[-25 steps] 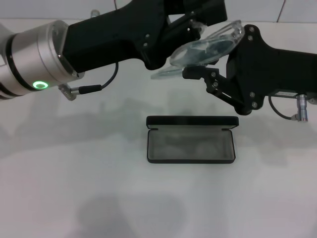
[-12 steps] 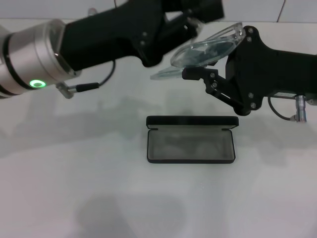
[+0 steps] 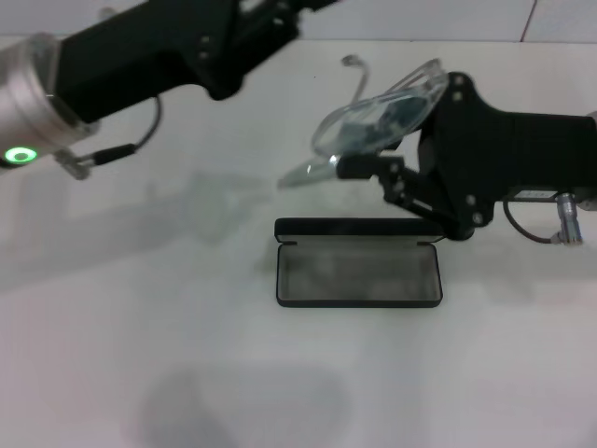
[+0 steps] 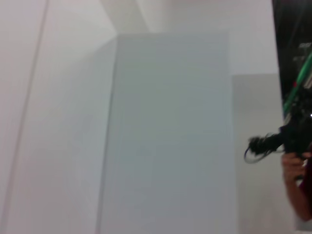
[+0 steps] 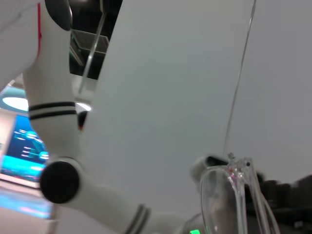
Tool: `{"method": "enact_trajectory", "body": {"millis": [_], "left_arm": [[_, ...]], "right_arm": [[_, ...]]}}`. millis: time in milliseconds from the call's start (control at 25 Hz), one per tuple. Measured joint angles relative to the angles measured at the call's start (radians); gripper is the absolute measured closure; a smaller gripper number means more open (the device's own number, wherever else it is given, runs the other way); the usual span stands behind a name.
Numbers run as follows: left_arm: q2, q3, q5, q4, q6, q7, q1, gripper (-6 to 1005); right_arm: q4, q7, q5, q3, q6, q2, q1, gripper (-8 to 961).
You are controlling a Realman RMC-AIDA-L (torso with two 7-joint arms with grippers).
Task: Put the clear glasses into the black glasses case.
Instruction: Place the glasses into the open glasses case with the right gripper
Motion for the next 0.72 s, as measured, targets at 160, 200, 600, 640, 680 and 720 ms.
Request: {"method": "enact_trajectory", "body": {"millis": [160, 200, 600, 640, 680, 720], "left_arm": [[0.025, -0.105, 0.057, 0.005, 0.0, 0.004, 0.025, 804], [0.035, -0.132, 0.07, 0.006, 0.001, 0.003, 0.033, 804], [0.113, -0.235, 0.099, 0.041, 0.024, -0.005, 0.168, 804], [0.115, -0.236, 0.105, 0.046, 0.025, -0.006, 0.181, 803], [0.116, -0.236, 0.111, 0.048, 0.028, -0.006, 0.19, 803], [0.116, -0.237, 0.12, 0.05, 0.032, -0.006, 0.202, 803]], "right_arm": [[-0.243, 0.361, -0.162, -0.031, 0.007, -0.013, -0.011, 835], [-0.317, 0.465, -0.219, -0.03, 0.006, -0.015, -0.015, 835], [-0.82, 1.326, -0.777, -0.076, -0.069, -0.006, 0.13, 835], [-0.812, 1.354, -0.809, -0.095, -0.074, -0.006, 0.152, 835], [-0.8, 1.393, -0.852, -0.129, -0.075, -0.005, 0.185, 835], [-0.786, 1.422, -0.892, -0.167, -0.074, -0.003, 0.213, 834]]}}
